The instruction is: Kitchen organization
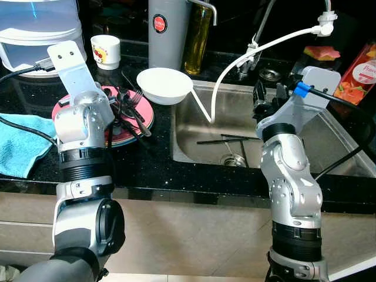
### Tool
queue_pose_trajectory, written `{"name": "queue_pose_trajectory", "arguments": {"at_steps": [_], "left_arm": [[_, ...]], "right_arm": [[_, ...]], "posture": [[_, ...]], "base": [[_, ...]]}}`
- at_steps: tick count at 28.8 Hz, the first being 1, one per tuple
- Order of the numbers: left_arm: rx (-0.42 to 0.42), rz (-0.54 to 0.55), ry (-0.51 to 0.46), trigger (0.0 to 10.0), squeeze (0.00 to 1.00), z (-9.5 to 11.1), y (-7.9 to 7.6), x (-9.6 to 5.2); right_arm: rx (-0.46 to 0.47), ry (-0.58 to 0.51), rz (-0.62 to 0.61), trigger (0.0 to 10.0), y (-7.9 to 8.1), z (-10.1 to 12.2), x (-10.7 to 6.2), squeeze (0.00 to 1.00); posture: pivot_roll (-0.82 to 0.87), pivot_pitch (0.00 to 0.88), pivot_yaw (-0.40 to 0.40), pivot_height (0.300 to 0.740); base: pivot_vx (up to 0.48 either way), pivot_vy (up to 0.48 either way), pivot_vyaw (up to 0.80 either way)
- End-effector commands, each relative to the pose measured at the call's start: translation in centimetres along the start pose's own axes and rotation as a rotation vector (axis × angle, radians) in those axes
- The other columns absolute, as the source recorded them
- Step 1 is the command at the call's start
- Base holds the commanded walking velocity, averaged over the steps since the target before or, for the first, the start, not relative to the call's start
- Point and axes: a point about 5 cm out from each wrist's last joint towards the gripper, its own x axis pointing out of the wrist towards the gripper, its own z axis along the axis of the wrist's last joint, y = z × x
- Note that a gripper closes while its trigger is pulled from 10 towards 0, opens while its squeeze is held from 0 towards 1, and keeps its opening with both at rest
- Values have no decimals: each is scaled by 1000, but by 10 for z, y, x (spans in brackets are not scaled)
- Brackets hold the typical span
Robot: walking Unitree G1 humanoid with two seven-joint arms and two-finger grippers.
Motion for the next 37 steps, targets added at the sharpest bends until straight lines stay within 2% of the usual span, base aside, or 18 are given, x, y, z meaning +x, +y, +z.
{"name": "queue_pose_trajectory", "arguments": {"at_steps": [1,2,6,7,8,9,11,12,13,14,30,31,32,33,34,35,36,37], "left_arm": [[0,-2,41,10000,992,-5,-3,1],[-8,4,59,10000,0,-7,-2,2],[-21,10,74,10000,0,-9,-1,3],[-23,14,75,9294,0,-9,-1,3],[-25,20,74,7608,0,-9,0,3],[-28,25,74,7059,0,-9,1,3],[-29,28,73,7059,0,-9,1,3],[-29,26,74,2588,0,-9,1,3],[-29,26,74,2588,0,-9,1,3],[-29,23,75,0,0,-9,0,3],[-33,16,71,0,0,-8,-1,3],[-20,12,47,1804,0,-5,-1,3],[-20,12,47,1804,0,-5,-1,3],[8,-7,-32,10000,0,5,-5,0],[25,-33,-94,10000,0,13,-9,-3],[25,-33,-94,10000,0,13,-9,-3],[49,-90,-223,10000,0,30,-19,-13],[56,-112,-258,10000,0,34,-22,-16]], "right_arm": [[5,-10,-6,10000,-1,1,1,0],[5,-9,-7,10000,-1,0,1,0],[5,-8,-7,10000,-1,0,1,0],[5,-8,-8,10000,-1,0,1,0],[5,-8,-7,10000,-1,0,1,0],[5,-7,-7,10000,-1,0,1,0],[5,-7,-7,10000,-1,0,1,0],[4,-8,-7,10000,-2,0,1,0],[4,-8,-7,10000,-2,0,1,0],[4,-8,-7,10000,-2,0,1,0],[5,-10,-7,10000,-1,1,1,0],[6,-10,-7,10000,-1,1,1,0],[6,-10,-7,10000,-1,1,1,0],[6,-10,-8,10000,-1,1,1,0],[7,-10,-8,10000,0,1,1,0],[7,-10,-8,10000,0,1,1,0],[9,-10,-9,10000,0,1,1,0],[9,-10,-9,10000,0,1,1,0]], "posture": [[181,0,-88,740],[181,0,-89,740],[181,0,-89,740],[181,0,-90,740],[181,0,-91,740],[180,0,-91,740],[180,0,-91,740],[180,0,-91,740],[180,0,-91,740],[180,0,-91,740],[179,0,-91,740],[179,0,-89,740],[179,0,-89,740],[180,0,-89,740],[181,0,-89,740],[181,0,-89,740],[181,0,-90,740],[181,0,-90,740]], "base": [[0,0,0],[0,0,0],[0,0,0],[0,0,0],[0,0,0],[0,0,0],[0,0,0],[0,0,0],[0,0,0],[0,0,0],[0,0,0],[0,0,0],[0,0,0],[0,0,0],[0,0,0],[0,0,0],[0,0,0],[0,0,0]]}}
